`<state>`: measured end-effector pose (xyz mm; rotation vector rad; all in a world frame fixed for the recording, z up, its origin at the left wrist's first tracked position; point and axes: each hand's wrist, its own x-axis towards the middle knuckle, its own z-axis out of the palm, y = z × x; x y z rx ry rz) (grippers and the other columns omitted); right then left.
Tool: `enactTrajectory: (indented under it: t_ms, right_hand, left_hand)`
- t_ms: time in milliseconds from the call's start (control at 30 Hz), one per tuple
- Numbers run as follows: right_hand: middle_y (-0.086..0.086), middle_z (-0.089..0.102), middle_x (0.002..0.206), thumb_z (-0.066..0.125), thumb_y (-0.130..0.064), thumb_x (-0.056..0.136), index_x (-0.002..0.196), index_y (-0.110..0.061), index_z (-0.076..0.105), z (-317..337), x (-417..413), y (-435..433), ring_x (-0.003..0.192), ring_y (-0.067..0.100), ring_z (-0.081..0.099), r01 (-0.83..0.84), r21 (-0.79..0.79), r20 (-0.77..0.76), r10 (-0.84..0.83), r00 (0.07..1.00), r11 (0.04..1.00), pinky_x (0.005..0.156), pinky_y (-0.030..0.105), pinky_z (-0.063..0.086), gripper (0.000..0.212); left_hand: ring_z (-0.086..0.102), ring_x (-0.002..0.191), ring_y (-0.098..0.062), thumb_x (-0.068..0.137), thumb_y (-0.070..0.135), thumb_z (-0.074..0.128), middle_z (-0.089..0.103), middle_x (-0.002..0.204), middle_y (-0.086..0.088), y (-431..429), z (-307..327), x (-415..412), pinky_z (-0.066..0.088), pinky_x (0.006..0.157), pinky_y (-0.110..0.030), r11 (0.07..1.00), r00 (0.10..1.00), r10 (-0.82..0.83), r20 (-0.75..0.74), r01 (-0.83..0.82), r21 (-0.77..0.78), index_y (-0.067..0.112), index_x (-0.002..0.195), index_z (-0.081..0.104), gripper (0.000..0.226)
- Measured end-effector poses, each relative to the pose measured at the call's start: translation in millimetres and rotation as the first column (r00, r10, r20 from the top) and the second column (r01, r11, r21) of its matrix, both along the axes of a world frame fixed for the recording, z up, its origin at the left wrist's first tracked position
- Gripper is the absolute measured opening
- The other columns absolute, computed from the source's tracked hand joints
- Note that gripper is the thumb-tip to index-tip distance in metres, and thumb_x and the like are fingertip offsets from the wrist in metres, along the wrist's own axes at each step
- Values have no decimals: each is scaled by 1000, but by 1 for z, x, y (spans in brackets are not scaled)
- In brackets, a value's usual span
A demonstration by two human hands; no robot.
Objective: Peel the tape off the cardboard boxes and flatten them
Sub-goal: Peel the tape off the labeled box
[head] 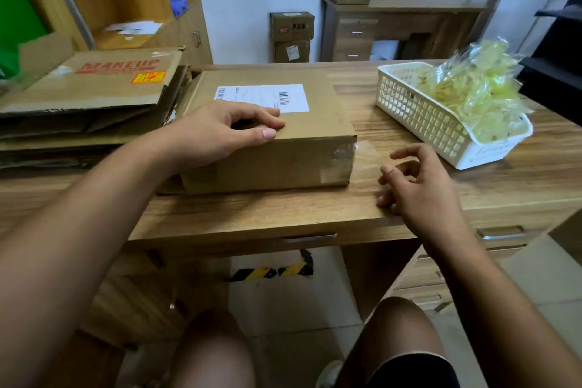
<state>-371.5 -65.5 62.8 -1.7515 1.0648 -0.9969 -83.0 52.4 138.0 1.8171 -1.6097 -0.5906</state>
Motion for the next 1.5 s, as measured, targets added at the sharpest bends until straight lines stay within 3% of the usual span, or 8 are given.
enactTrajectory:
  t_ms: [200, 433, 600, 733, 867, 1000, 1167, 1500]
  right_hand:
    - [4, 73, 74, 56, -8, 103, 103, -17, 73, 8, -1, 0, 58, 18, 70, -215, 324, 310, 111, 944, 921, 46, 22, 53, 20]
    - [15, 78, 101, 57, 1, 97, 106, -5, 73, 1, 11, 13, 100, 27, 75, -253, 381, 475, 46, 879, 889, 79, 28, 62, 19]
    - [3, 75, 94, 77, -23, 89, 102, -15, 70, -4, 20, 31, 87, 24, 74, -100, 64, 286, 78, 955, 993, 77, 31, 61, 17]
    - [-6, 70, 96, 61, -42, 97, 91, -24, 74, -5, 32, 48, 90, 11, 70, -88, -116, 160, 106, 981, 989, 77, 33, 60, 23]
    - [-12, 64, 100, 71, -22, 93, 99, -26, 72, -8, 42, 53, 92, -5, 63, -109, -272, -12, 110, 994, 956, 76, 7, 49, 7]
    - [-11, 65, 96, 78, -19, 89, 96, -28, 67, -12, 49, 57, 85, 0, 65, -112, -269, -18, 112, 994, 956, 72, 9, 50, 16]
    - [-14, 67, 85, 69, -38, 94, 95, -29, 65, -11, 56, 63, 82, 2, 65, -86, -288, 20, 96, 995, 954, 67, 11, 49, 11]
    - [-15, 66, 82, 61, -65, 85, 96, -32, 63, -11, 61, 70, 80, 6, 66, -123, -291, 2, 129, 992, 949, 63, 16, 51, 35]
  left_hand:
    - [44, 126, 15, 91, 42, 67, 55, 129, 40, 1, 0, 0, 30, 104, -21, 1000, 1000, -1, -15, 1, -3, 52, 112, 70, 23]
    - [43, 121, 20, 92, 38, 67, 56, 128, 40, 0, 0, -1, 30, 96, -14, 1000, 1000, -7, -25, 7, 0, 51, 112, 70, 24]
    - [42, 119, 23, 93, 37, 66, 55, 128, 41, 0, 0, 0, 30, 94, -12, 1000, 1000, -10, -19, 11, 4, 52, 113, 70, 25]
    - [42, 113, 28, 92, 39, 66, 54, 127, 43, -1, -1, 1, 31, 92, -13, 1000, 1000, -17, -16, 17, 5, 53, 113, 69, 25]
    - [41, 122, 19, 91, 43, 65, 53, 128, 43, -1, -1, 2, 32, 97, -18, 1000, 1000, -14, 2, 14, 12, 56, 113, 67, 25]
    - [45, 122, 19, 93, 36, 68, 56, 130, 38, -1, -2, 2, 31, 100, -14, 1000, 999, -26, -27, 25, -14, 50, 112, 71, 24]
    - [45, 122, 19, 92, 35, 68, 56, 130, 37, -1, -2, 2, 32, 98, -12, 1000, 999, -26, -38, 25, -15, 48, 112, 72, 24]
    - [43, 126, 16, 93, 38, 67, 54, 131, 39, -1, -2, 2, 31, 101, -16, 1000, 1000, -19, -10, 19, 1, 51, 114, 70, 25]
